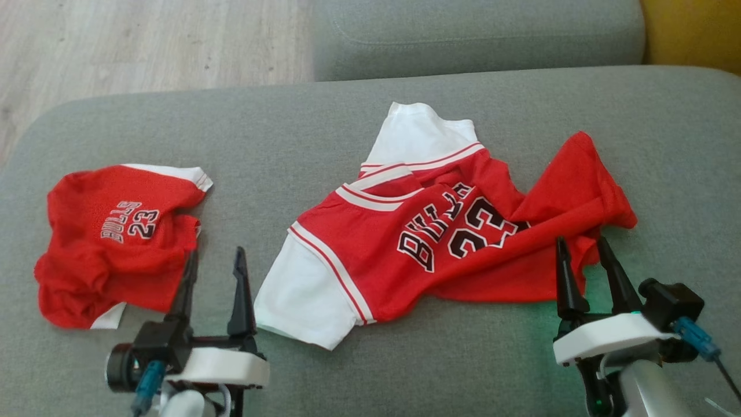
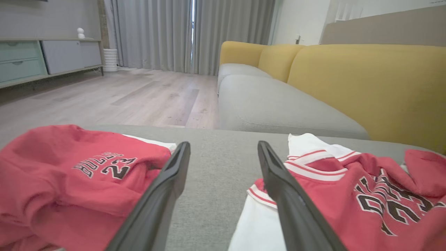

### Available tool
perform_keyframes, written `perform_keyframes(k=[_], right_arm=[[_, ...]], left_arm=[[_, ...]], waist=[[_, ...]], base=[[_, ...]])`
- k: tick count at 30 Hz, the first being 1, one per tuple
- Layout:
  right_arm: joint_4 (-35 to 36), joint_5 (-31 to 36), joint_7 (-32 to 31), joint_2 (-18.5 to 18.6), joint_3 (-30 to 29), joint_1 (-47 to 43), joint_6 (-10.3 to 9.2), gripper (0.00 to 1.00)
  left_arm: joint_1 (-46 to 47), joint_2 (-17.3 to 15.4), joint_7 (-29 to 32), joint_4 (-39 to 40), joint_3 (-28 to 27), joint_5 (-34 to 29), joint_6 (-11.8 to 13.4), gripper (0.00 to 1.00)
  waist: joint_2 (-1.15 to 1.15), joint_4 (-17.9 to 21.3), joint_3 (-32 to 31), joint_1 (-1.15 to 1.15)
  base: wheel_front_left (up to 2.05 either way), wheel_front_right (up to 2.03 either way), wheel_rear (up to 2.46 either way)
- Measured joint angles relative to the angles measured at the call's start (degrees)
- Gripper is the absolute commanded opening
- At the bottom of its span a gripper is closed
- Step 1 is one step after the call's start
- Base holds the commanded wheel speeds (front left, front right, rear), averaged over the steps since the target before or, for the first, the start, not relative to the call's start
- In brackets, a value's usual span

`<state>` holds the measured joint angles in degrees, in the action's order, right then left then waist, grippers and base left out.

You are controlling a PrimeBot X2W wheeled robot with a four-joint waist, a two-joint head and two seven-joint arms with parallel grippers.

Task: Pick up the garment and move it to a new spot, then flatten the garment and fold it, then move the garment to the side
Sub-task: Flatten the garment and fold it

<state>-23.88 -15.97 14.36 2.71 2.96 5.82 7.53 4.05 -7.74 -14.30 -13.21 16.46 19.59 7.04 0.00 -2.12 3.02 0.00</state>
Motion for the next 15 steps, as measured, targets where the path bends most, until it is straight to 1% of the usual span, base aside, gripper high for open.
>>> perform_keyframes(k=[6,10,15], right_arm=[[0.3,0.0,0.0,0.0,-0.1,0.0,0.00,1.00],[0.6,0.0,0.0,0.0,-0.3,0.0,0.00,1.00],[0.7,0.0,0.0,0.0,-0.4,0.0,0.00,1.00]], left_arm=[[-1.0,1.2,-0.1,-1.2,-0.5,0.0,-1.6,1.00],[-1.0,1.3,-0.1,-1.9,-1.4,-0.2,-2.6,1.00],[-0.7,1.6,0.2,-5.7,-0.2,-0.2,-4.1,1.00]], waist=[[0.00,0.4,0.7,0.00],[0.00,0.4,1.2,0.00],[0.00,0.1,1.8,0.00]], base=[[0.00,0.00,0.00],[0.00,0.00,0.00],[0.00,0.00,0.00]])
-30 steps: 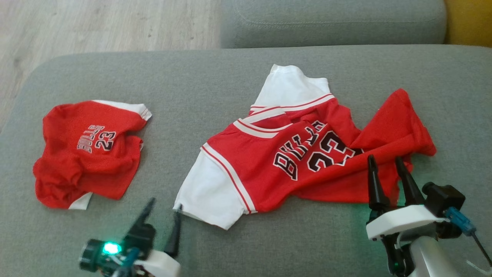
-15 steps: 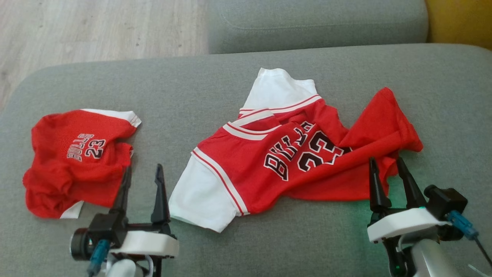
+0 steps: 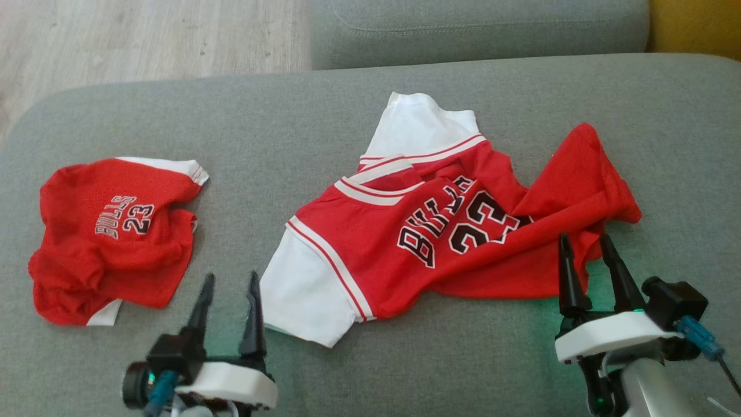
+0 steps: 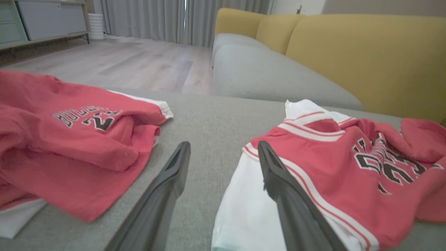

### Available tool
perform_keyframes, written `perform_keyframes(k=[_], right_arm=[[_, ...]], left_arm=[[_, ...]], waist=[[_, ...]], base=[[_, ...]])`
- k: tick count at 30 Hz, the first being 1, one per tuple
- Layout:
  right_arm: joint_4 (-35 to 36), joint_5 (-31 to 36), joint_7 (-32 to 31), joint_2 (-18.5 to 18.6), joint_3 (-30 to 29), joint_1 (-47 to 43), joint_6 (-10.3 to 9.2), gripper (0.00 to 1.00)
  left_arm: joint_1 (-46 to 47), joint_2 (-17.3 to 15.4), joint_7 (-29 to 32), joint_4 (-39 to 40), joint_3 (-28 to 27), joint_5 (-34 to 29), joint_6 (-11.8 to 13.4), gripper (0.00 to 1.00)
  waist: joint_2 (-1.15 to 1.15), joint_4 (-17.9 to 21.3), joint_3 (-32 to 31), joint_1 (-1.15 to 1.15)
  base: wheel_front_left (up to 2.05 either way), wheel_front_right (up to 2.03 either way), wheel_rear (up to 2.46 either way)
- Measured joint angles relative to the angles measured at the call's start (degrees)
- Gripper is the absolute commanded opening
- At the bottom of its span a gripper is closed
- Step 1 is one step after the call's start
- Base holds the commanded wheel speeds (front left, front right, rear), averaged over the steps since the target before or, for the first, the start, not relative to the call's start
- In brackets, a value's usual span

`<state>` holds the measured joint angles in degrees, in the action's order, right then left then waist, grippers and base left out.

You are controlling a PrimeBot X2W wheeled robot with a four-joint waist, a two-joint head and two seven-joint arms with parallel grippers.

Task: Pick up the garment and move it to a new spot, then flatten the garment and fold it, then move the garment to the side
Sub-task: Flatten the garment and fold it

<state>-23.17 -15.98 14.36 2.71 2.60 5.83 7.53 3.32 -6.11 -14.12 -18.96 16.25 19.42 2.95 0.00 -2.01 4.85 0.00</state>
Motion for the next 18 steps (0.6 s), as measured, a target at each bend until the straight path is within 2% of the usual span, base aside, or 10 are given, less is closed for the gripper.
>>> perform_keyframes(k=[18], right_arm=[[0.1,-0.1,0.0,0.0,0.5,0.7,0.00,1.00]], left_arm=[[6.0,0.1,8.5,-13.8,2.5,0.0,0.0,1.00]], waist=[[0.00,1.4,3.0,0.00]], base=[[0.00,0.00,0.00]])
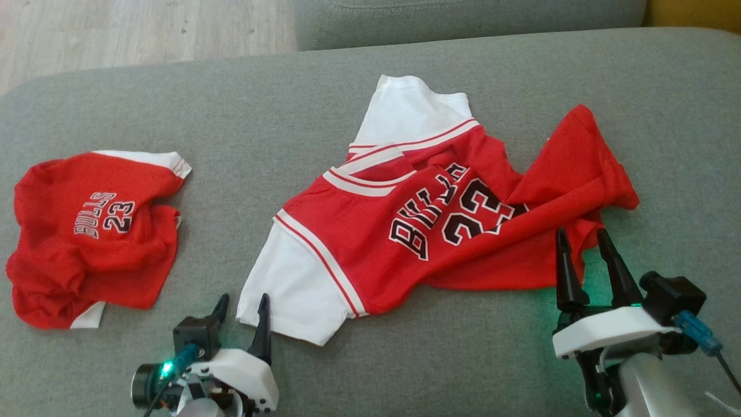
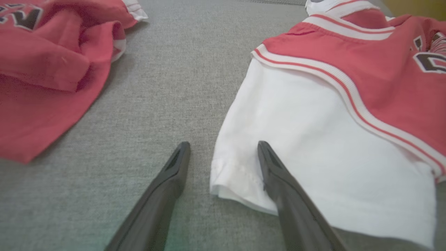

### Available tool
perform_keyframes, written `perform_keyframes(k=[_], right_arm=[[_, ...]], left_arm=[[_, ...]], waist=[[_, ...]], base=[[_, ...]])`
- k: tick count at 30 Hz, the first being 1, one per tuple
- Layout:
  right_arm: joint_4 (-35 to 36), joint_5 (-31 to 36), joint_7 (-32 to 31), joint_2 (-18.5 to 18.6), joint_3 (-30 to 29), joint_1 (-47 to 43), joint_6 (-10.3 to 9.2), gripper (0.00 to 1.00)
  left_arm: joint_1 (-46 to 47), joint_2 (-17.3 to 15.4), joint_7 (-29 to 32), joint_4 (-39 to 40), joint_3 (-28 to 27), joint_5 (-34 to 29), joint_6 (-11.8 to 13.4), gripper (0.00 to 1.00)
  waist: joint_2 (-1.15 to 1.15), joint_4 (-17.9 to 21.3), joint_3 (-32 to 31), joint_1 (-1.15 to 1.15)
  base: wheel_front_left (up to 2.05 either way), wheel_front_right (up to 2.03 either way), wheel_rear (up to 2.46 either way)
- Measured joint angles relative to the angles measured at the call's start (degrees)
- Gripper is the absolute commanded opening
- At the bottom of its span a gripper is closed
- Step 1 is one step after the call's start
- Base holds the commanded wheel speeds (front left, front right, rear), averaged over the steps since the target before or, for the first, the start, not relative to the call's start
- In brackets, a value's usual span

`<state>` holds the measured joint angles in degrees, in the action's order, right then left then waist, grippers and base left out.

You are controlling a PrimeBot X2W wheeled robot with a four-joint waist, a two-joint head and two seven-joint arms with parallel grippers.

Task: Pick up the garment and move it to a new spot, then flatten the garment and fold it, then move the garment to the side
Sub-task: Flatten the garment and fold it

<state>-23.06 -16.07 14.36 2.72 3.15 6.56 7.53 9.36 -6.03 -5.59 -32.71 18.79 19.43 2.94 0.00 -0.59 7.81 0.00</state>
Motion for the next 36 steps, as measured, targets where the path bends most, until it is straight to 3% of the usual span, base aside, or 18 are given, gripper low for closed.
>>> perform_keyframes(k=[9,10,11,12,16,22,30,36], right_arm=[[0.0,-0.1,0.0,0.0,-0.1,0.1,0.00,1.00],[0.0,-0.1,0.0,0.0,-0.1,0.1,0.00,1.00],[0.0,-0.1,0.0,0.0,-0.1,0.1,0.00,1.00],[-0.1,-0.1,0.0,0.0,-0.1,0.2,0.00,1.00],[-0.7,-0.1,0.0,0.0,-0.4,0.2,0.00,1.00],[-3.4,0.5,0.0,0.0,-2.8,0.2,0.00,1.00],[-12.7,1.5,0.0,0.0,-4.9,0.1,0.00,1.00],[-16.3,-0.7,-0.1,0.0,0.3,0.5,0.00,1.00]], left_arm=[[1.5,-0.2,3.0,-1.6,0.5,0.0,0.6,1.00],[1.7,-0.2,3.4,-1.7,0.6,0.0,0.5,0.91],[1.9,-0.3,3.8,-1.8,0.8,0.0,0.5,0.05],[2.1,-0.3,4.1,-1.7,1.2,0.0,0.2,0.00],[2.0,-0.4,3.8,-1.2,1.5,0.1,0.0,0.00],[1.2,-0.4,-3.2,2.5,1.3,0.4,-0.4,0.00],[1.0,-0.2,-7.2,6.5,0.3,0.3,0.1,0.00],[0.3,0.0,-7.6,6.5,1.0,0.3,0.1,0.00]], waist=[[0.00,0.7,0.3,0.00],[0.00,0.7,0.3,0.00],[0.00,0.6,0.2,0.01],[0.00,0.6,0.2,0.00],[0.00,0.6,-0.2,0.00],[0.00,0.9,-0.9,0.00],[0.00,2.2,-2.1,0.00],[0.00,2.5,-2.7,0.01]], base=[[0.00,0.00,0.00],[0.00,0.00,0.00],[0.00,0.00,0.00],[0.00,0.00,0.00],[0.00,0.00,0.00],[0.00,0.00,0.00],[0.00,0.00,0.00],[0.00,0.00,0.00]])
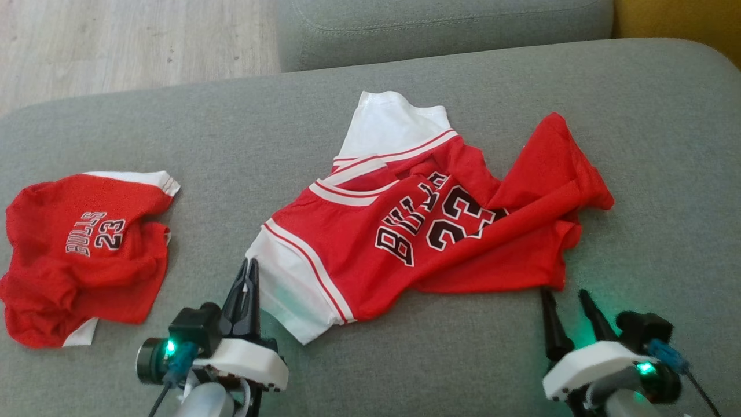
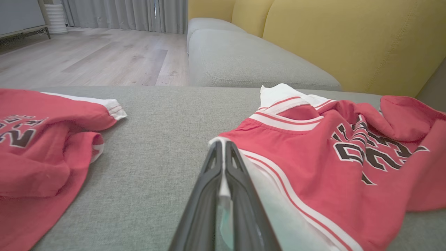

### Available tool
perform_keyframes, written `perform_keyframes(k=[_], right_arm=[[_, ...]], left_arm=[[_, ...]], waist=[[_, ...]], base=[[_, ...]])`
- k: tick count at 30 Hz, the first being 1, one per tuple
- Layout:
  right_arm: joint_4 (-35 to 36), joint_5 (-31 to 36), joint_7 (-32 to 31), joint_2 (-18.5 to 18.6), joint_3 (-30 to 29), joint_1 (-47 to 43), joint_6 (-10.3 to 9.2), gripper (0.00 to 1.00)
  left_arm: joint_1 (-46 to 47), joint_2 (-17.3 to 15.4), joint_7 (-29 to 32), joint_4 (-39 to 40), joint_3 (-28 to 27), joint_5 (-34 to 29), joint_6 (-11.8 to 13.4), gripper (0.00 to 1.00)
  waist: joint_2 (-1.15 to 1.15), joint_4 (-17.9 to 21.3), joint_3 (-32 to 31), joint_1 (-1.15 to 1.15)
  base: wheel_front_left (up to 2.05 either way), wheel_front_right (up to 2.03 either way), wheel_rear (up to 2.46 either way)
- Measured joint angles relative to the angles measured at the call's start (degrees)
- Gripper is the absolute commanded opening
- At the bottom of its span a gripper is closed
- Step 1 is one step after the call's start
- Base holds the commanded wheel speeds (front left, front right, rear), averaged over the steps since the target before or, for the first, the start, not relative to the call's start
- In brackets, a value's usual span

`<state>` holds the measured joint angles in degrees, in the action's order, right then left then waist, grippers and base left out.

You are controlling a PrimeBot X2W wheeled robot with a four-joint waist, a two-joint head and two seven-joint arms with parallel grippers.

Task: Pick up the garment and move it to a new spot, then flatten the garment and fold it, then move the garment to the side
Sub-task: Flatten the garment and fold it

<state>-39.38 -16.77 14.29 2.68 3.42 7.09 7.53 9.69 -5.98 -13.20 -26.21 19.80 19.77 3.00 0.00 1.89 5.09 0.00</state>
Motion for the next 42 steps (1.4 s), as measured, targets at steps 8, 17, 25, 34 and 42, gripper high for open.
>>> perform_keyframes(k=[8,17,25,34,42], right_arm=[[-3.4,-1.4,-0.1,0.0,2.3,2.9,0.00,1.00],[-7.0,-2.9,-0.1,0.0,-0.2,5.9,0.00,1.00],[-9.5,-2.8,0.4,0.0,-1.4,6.6,0.00,1.00],[-11.1,-5.1,0.7,0.2,1.8,7.2,0.00,0.00],[-11.8,-6.5,0.7,0.2,3.0,8.0,0.00,0.00]], left_arm=[[-0.2,0.2,0.0,-0.3,0.8,0.0,0.0,0.00],[-0.2,0.0,0.0,-0.3,1.0,0.0,0.0,0.00],[-0.6,0.0,-0.1,-0.5,1.5,0.4,0.0,0.00],[-0.6,-0.1,-0.1,-0.4,2.1,0.9,0.3,0.00],[-0.6,-0.5,-0.6,-0.1,1.6,1.5,0.6,0.00]], waist=[[0.00,-1.2,0.2,0.00],[0.00,-2.1,0.3,0.00],[0.00,-1.3,-0.3,0.00],[0.00,-0.8,-0.4,0.00],[0.00,-0.8,-0.3,0.00]], base=[[0.00,0.00,0.00],[0.00,0.00,0.00],[0.00,0.00,0.00],[0.00,0.00,0.00],[0.00,0.00,0.00]])
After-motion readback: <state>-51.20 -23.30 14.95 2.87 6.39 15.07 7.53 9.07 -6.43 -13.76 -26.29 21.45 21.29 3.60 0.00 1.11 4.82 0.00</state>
